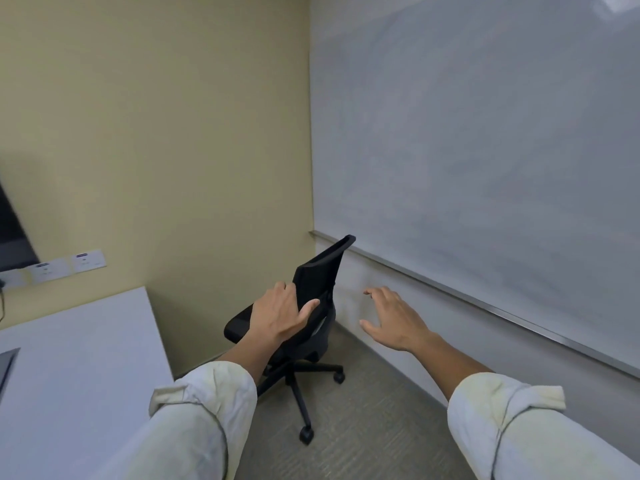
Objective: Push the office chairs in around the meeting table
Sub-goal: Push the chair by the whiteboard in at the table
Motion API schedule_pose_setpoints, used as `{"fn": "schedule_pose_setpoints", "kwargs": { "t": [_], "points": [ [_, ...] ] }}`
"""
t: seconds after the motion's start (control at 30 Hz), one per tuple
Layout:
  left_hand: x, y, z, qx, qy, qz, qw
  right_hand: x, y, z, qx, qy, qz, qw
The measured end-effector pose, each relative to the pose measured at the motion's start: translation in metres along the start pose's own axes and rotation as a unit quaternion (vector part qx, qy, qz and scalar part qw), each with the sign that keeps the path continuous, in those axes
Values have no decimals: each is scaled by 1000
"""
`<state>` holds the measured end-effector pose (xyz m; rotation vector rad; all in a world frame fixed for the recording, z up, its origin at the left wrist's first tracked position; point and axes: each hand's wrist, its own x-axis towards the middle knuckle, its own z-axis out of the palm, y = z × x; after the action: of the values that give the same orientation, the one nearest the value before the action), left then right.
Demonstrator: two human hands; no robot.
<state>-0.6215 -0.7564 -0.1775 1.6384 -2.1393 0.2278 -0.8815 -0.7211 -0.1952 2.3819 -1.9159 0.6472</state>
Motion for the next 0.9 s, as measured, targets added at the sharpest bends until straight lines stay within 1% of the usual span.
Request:
{"fn": "schedule_pose_setpoints", "kwargs": {
  "t": [0.17,0.4,0.5,0.67,0.8,0.9],
  "points": [
    [79,21,54,19,-4,-1,1000,75,80,7,-46,-34,-39,998],
    [191,50,113,43,10,-49,998,194,177,0,-30,-34,-63,997],
    [226,60,140,31,-5,-74,997,241,204,9,-29,-42,-80,995],
    [290,57,189,27,-19,-92,995,315,235,46,-21,-65,-107,992],
    [343,42,240,50,-28,-85,995,380,259,87,-16,-94,-117,989],
    [382,25,277,40,-62,-108,991,433,273,119,-12,-113,-125,986]
  ]
}}
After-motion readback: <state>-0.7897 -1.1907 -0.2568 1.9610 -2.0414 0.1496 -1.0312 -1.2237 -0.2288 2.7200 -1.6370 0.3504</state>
